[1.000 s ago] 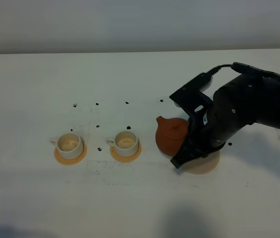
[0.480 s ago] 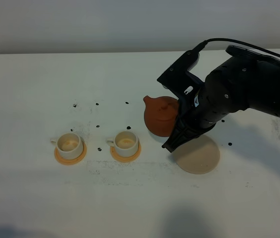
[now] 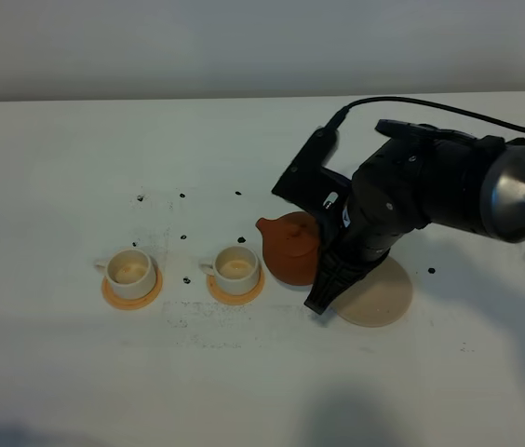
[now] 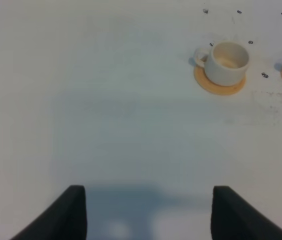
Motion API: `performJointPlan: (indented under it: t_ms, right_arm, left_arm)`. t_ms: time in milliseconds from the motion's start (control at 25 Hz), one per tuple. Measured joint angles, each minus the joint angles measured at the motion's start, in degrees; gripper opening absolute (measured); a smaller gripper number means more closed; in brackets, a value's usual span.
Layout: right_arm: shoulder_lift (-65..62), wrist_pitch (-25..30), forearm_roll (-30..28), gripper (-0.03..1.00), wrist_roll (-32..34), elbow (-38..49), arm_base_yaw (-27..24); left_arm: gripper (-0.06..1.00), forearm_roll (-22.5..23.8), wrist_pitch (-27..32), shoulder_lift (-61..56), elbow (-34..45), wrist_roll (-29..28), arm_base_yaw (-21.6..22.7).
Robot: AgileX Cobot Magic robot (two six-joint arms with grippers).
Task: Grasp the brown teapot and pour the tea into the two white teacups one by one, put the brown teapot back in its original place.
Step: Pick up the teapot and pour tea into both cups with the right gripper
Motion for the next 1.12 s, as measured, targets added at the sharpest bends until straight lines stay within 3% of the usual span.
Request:
performJointPlan:
  t_ms: [280,600,1120]
  right_arm:
    - [0.00,-0.23,-4.92,0.13,-1.52,0.00,0.71]
    - [0.00,-0.95,-6.28,0.13,-7.25,0.00,1.76]
    - [2.45,-1.76,-11.25,0.13,-7.63,-0.04,2.31]
  left_arm:
    - [0.54,0.00,0.00,0.00,0.00,0.00,0.00]
    - [0.54,0.00,0.00,0.00,0.00,0.00,0.00]
    - [0.54,0.00,0.00,0.00,0.00,0.00,0.00]
